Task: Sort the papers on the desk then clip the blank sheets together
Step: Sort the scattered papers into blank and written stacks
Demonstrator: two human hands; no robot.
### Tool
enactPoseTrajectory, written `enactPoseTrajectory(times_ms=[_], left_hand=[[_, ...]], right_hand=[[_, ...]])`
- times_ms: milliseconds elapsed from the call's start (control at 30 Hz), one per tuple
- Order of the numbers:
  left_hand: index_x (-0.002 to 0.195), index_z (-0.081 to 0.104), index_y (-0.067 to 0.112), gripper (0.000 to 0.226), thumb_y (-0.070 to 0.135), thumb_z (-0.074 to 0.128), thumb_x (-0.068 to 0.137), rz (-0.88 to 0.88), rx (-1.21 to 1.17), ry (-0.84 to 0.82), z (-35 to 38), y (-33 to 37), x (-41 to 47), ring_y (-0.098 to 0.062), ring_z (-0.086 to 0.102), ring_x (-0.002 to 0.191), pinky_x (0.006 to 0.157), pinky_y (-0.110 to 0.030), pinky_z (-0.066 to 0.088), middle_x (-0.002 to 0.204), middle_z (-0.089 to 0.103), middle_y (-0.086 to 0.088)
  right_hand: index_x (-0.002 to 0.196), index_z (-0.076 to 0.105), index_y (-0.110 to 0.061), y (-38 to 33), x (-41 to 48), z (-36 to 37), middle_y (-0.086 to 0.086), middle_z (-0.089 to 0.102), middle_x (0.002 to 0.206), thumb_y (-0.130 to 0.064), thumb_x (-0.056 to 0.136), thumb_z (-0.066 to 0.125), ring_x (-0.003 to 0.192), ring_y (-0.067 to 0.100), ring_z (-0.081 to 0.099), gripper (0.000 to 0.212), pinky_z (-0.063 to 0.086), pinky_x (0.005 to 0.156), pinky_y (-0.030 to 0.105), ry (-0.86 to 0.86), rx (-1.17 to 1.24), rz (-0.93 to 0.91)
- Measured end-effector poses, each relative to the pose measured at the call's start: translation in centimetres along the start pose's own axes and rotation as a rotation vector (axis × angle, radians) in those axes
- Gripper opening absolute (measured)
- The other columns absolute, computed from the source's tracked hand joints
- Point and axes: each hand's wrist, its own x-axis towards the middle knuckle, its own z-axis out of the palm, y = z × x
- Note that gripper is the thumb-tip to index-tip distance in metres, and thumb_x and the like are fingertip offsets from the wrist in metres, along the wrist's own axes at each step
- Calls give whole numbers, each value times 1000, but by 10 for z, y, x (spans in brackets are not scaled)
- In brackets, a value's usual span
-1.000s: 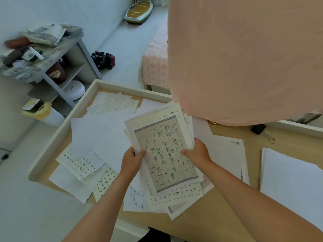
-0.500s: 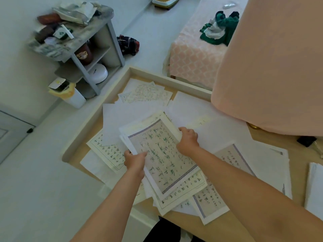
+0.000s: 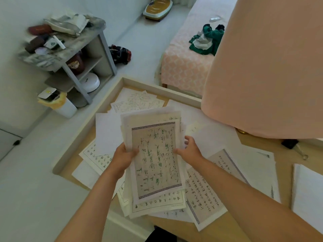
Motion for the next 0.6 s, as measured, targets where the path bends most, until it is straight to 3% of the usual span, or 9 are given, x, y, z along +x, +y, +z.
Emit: enactPoseTrajectory(times_ms=[100,167,233,367,467,600], left_hand=[[116,65,17,27,5,62,92,-6,-31,-149,-2,20,0,-29,69,101,91,-48,54,111,72,-7],[118,63,17,29,7,63,91,8,52,-227,10,32,3,-30,69,101,91,-52,54,111,72,-8],[118,62,17,29,9,65,91,32,123,-265,31,44,5,-29,70,97,86,-49,56,110,72,-7],[113,63,12,22,14,66,92,111,268,-256,93,57,4,-21,70,88,68,-32,55,108,71,-7],[120,49,18,29,20,61,94,176,636,-383,148,49,0,-22,63,95,74,-34,51,111,63,-3],[133,39,17,42,9,50,93,250,1029,-501,210,10,-5,-25,57,100,81,-38,50,120,57,-6]], right_hand=[[146,30,-21,6,-12,-28,-5,43,138,-34,71,88,123,19,51,96,43,105,38,-81,201,51],[137,47,-11,16,-20,-45,5,62,130,-28,76,85,112,23,64,74,52,98,46,-179,287,107],[127,57,-10,25,-31,-60,9,69,118,-16,84,76,104,26,68,47,56,92,46,-190,338,132],[124,59,-19,55,-51,-91,5,70,116,-7,90,69,103,26,68,38,59,79,40,-86,485,184],[124,59,-23,89,-62,-108,5,68,114,-3,89,67,103,28,66,40,59,81,43,78,528,273],[120,60,-9,135,-75,-123,10,67,104,-7,85,70,93,30,66,36,59,82,49,315,440,417]])
